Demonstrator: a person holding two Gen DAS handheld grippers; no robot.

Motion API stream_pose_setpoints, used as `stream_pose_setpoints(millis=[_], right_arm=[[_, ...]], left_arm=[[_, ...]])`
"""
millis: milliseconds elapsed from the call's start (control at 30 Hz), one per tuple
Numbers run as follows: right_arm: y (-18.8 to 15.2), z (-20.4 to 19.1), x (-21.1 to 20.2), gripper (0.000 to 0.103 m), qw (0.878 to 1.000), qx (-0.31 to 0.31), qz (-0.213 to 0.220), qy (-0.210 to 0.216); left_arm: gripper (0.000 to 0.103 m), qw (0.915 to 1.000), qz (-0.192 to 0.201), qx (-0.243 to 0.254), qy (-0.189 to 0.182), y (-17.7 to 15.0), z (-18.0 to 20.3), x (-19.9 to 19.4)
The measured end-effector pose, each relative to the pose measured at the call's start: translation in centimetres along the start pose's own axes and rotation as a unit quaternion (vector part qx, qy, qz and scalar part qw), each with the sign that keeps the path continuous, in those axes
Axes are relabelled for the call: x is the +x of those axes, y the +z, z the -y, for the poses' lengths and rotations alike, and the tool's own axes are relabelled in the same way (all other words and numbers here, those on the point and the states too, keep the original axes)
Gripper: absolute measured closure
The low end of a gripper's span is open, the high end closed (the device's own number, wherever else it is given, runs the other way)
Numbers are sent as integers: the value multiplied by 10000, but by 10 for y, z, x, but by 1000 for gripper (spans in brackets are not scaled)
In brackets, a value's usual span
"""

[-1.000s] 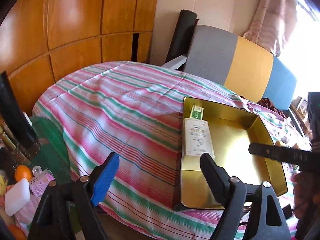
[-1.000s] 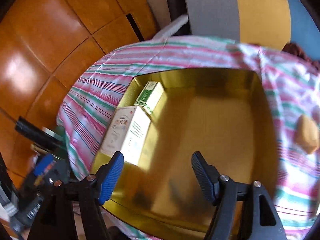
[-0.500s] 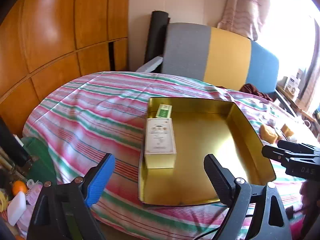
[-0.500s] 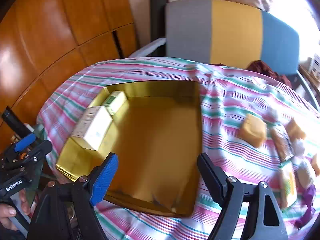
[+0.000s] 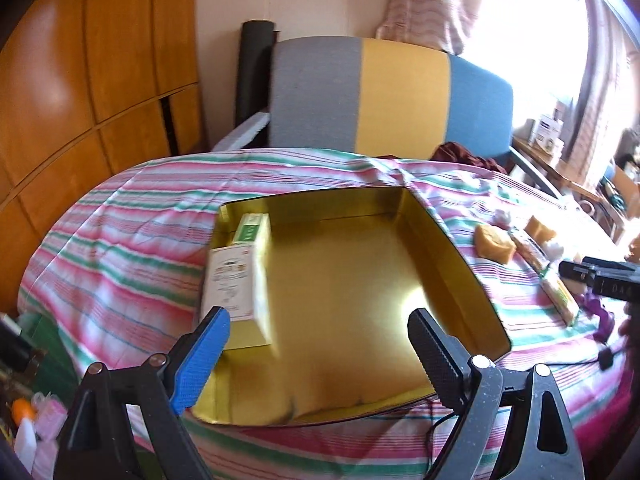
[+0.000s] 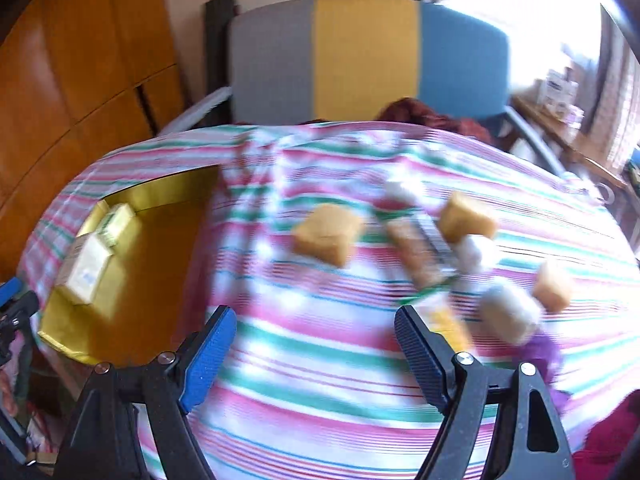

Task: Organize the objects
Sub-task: 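Move both tools back toward the remaining items on the cloth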

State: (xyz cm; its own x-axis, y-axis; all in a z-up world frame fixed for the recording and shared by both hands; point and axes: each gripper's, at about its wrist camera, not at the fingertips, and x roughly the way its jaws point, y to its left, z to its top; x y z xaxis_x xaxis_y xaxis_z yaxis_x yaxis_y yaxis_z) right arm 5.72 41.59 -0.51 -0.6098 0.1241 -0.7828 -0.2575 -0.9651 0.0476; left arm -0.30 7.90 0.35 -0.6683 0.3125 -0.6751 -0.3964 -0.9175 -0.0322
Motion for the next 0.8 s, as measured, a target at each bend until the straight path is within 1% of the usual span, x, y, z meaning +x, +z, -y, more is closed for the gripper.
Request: stream_pose_setpoints(millis=[100,167,200,267,333,367,433,500,567,667,733,800], right_arm=[[-2,39,-6,20,9990,269,22,-351],[-6,65,-9,20,9968,520,33,-599],[-8,79,-10,20,9951,685,37,-709],[-14,106,-10,20,9907,1028,72,-892],[-22,132,-10,20,9834,1523,121,-975],[-28,144,-10,20,9787,1821,145,-937],[-38,167,-5,20,9655,2498,40,-735],[-44,184,-8,20,9521,3015,111,-495],[-48,193,-11,20,9430,3286,188,-495],[-55,204,-11,20,9296,3668,205,-308],[-58,210,-13,20,9243,3801,231,-262],[-59,213,-11,20,9219,3863,240,-183]], left_arm=[[12,9997,-60,182,-169,5,16,6],[12,9994,-82,260,-215,8,26,10],[12,9992,-90,294,-261,9,31,11],[12,9981,-130,364,-476,14,43,15],[12,9969,-131,411,-659,18,53,16],[12,9964,-109,447,-716,21,59,16],[12,9945,-105,587,-862,26,74,18],[12,9923,-155,691,-1015,30,89,22],[12,9892,-243,784,-1215,34,105,27],[12,9841,-412,874,-1489,40,130,38],[12,9814,-551,925,-1591,44,147,48],[12,9785,-675,1007,-1667,46,163,57]])
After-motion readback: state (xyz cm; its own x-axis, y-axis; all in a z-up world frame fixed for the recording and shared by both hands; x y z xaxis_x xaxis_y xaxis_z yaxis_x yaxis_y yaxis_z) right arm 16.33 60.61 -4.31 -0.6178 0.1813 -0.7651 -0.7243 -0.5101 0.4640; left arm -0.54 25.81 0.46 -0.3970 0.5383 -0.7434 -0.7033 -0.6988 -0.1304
